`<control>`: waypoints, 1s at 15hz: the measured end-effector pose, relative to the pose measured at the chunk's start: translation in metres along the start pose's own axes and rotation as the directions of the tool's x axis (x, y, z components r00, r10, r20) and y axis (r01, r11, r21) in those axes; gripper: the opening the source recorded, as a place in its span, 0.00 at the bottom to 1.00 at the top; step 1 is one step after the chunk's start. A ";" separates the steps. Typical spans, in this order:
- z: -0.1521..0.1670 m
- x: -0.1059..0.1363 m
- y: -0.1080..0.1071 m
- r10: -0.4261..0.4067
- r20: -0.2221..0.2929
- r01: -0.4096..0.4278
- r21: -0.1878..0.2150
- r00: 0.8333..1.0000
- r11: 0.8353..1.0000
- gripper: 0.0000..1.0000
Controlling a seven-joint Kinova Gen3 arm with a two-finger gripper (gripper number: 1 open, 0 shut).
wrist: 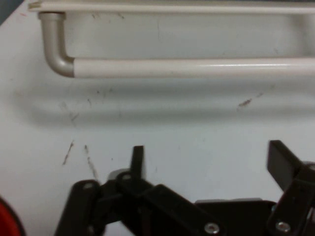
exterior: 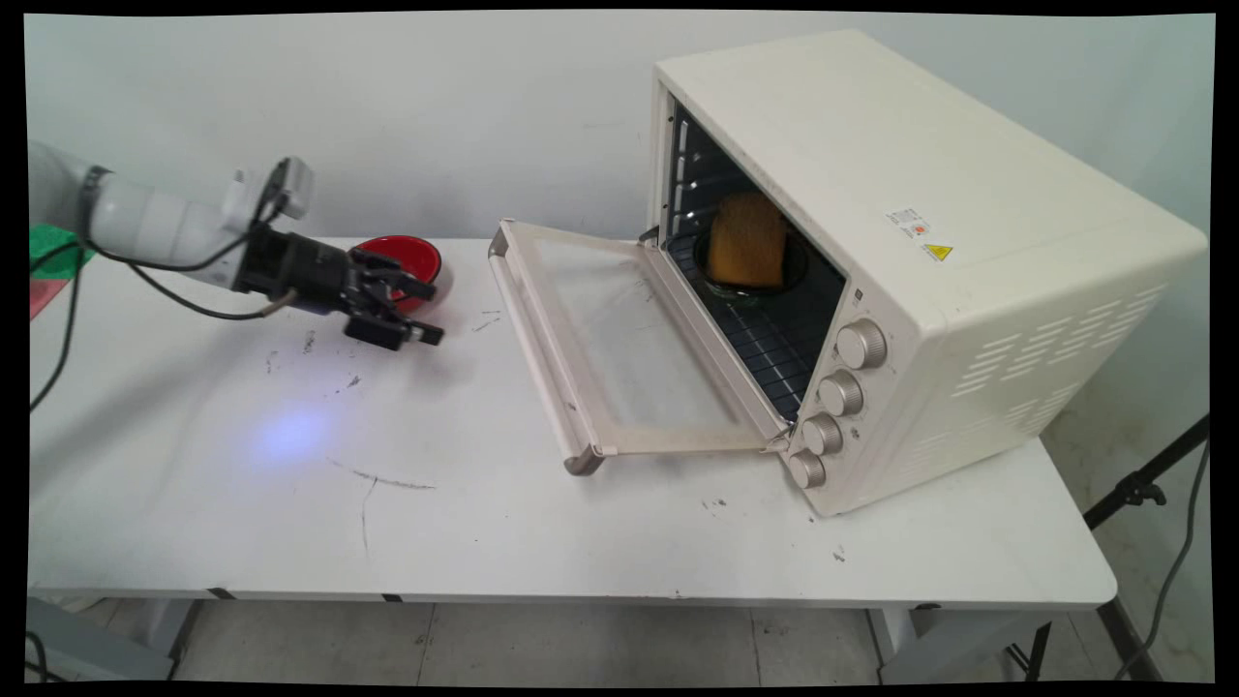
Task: Close the oven
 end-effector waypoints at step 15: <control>0.117 0.028 0.002 0.088 0.064 -0.089 0.014 0.994 0.996 0.00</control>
